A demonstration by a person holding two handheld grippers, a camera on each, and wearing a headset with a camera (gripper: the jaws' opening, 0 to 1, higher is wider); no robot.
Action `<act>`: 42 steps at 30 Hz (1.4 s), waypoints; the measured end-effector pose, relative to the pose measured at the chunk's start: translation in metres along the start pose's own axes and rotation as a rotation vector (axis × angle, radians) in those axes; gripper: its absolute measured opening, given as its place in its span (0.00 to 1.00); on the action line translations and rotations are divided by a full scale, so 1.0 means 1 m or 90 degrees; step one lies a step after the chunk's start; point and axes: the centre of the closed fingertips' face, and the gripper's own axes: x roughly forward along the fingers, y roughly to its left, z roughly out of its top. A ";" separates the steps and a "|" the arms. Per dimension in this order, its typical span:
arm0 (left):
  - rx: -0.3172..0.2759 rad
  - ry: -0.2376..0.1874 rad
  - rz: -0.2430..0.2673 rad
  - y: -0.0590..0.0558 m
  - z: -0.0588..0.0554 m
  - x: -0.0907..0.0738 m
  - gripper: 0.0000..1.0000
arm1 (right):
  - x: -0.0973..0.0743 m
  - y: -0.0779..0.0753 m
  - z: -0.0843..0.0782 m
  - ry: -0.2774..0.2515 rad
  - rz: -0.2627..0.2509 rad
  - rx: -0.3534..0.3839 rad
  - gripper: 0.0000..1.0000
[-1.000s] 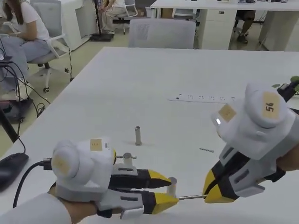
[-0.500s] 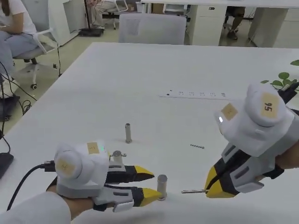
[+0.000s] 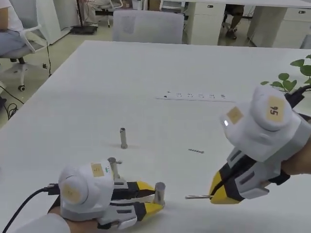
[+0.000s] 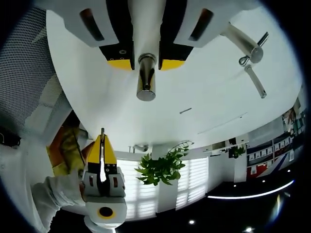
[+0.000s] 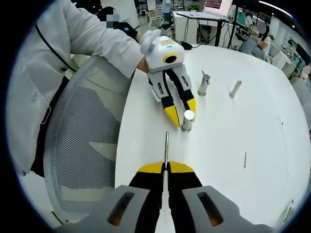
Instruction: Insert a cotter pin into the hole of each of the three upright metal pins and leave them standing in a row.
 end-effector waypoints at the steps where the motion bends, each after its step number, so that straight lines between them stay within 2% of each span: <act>1: 0.001 0.000 0.004 0.002 -0.001 0.001 0.17 | 0.000 0.000 0.000 0.000 0.000 0.001 0.03; 5: -0.005 -0.008 0.013 0.006 -0.001 0.001 0.16 | 0.002 0.000 0.000 0.000 0.002 0.004 0.03; 8: 0.004 -0.013 0.012 0.004 0.002 0.002 0.15 | 0.002 0.000 -0.001 -0.001 0.003 0.006 0.03; 13: -0.002 -0.022 0.006 0.002 0.004 0.005 0.14 | 0.003 -0.003 0.000 -0.002 0.000 0.010 0.03; 19: 0.010 -0.014 0.007 0.001 0.001 0.007 0.12 | 0.008 -0.009 0.002 -0.006 -0.009 0.010 0.03; 28: 0.022 -0.017 -0.016 -0.001 0.001 0.006 0.11 | 0.020 -0.021 -0.001 0.000 -0.028 -0.005 0.03; 36: 0.017 -0.017 -0.046 -0.003 0.000 0.004 0.10 | 0.031 -0.030 0.001 -0.016 -0.041 -0.010 0.03; 42: 0.014 -0.019 -0.061 -0.004 -0.001 0.003 0.10 | 0.038 -0.032 0.006 -0.029 -0.038 -0.009 0.03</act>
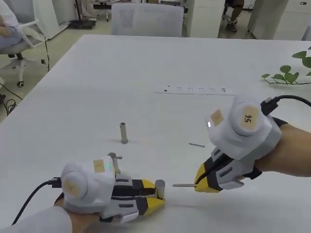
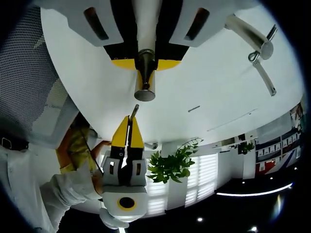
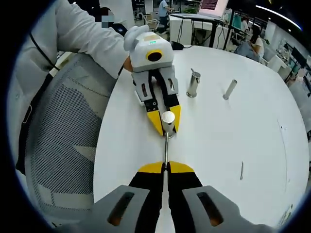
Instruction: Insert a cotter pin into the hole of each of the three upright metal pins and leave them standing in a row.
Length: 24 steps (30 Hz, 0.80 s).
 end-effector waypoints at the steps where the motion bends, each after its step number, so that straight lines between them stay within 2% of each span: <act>1: 0.001 0.000 -0.002 -0.001 0.000 0.000 0.10 | 0.001 0.000 0.000 -0.001 -0.001 -0.002 0.03; 13: -0.005 -0.001 -0.007 -0.002 0.000 0.000 0.10 | 0.007 -0.002 0.007 -0.011 0.005 -0.002 0.03; 24: -0.006 -0.002 -0.006 -0.002 0.000 0.000 0.10 | 0.010 -0.004 0.007 -0.006 0.012 -0.006 0.03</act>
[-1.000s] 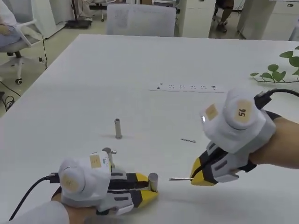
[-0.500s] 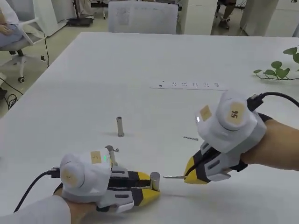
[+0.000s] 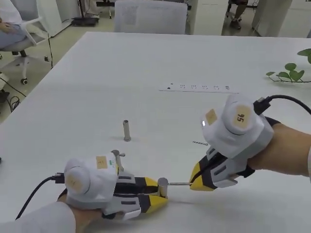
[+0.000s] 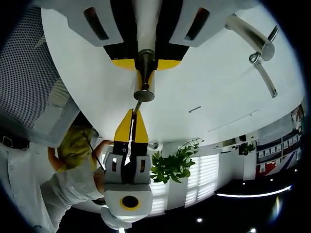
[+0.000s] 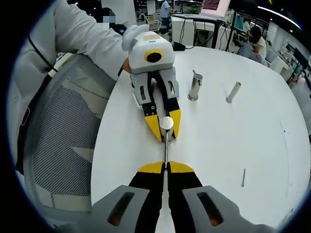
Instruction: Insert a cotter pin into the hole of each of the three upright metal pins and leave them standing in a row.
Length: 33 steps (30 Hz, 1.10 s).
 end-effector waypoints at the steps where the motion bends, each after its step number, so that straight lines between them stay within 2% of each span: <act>1: 0.000 0.000 0.000 0.000 0.000 0.000 0.10 | 0.000 0.000 0.000 0.000 0.000 0.000 0.03; 11: 0.001 0.000 0.000 -0.001 0.000 0.000 0.11 | -0.001 -0.001 0.004 -0.007 -0.001 0.000 0.03; 33: 0.000 -0.001 0.000 0.000 0.000 -0.001 0.11 | 0.008 -0.004 0.009 -0.002 0.022 -0.016 0.03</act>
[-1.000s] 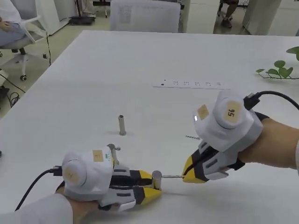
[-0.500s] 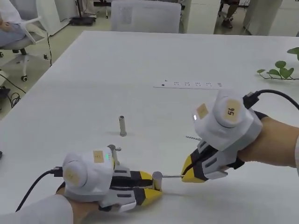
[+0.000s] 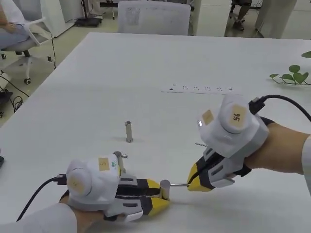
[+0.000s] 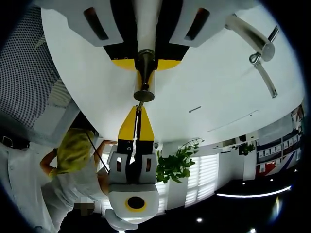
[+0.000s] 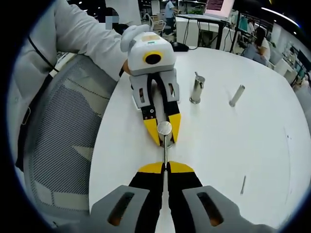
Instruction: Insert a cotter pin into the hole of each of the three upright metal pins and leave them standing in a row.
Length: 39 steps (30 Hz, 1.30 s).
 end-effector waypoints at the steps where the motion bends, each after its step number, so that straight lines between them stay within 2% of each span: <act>1: 0.000 0.000 0.000 0.000 0.000 0.000 0.11 | 0.001 0.000 0.000 0.001 0.001 -0.002 0.03; 15: 0.004 0.000 0.000 0.000 -0.001 0.000 0.10 | 0.002 0.000 -0.001 0.004 0.010 -0.006 0.03; 23: 0.005 0.001 -0.002 -0.001 -0.001 0.000 0.10 | 0.002 0.000 -0.002 0.010 0.013 -0.029 0.03; 27: 0.004 0.001 -0.003 -0.001 0.000 0.000 0.10 | 0.002 0.001 0.000 0.009 0.018 -0.019 0.03; 39: 0.002 0.002 -0.002 -0.001 -0.001 0.000 0.10 | 0.001 0.000 -0.001 0.019 0.015 -0.033 0.03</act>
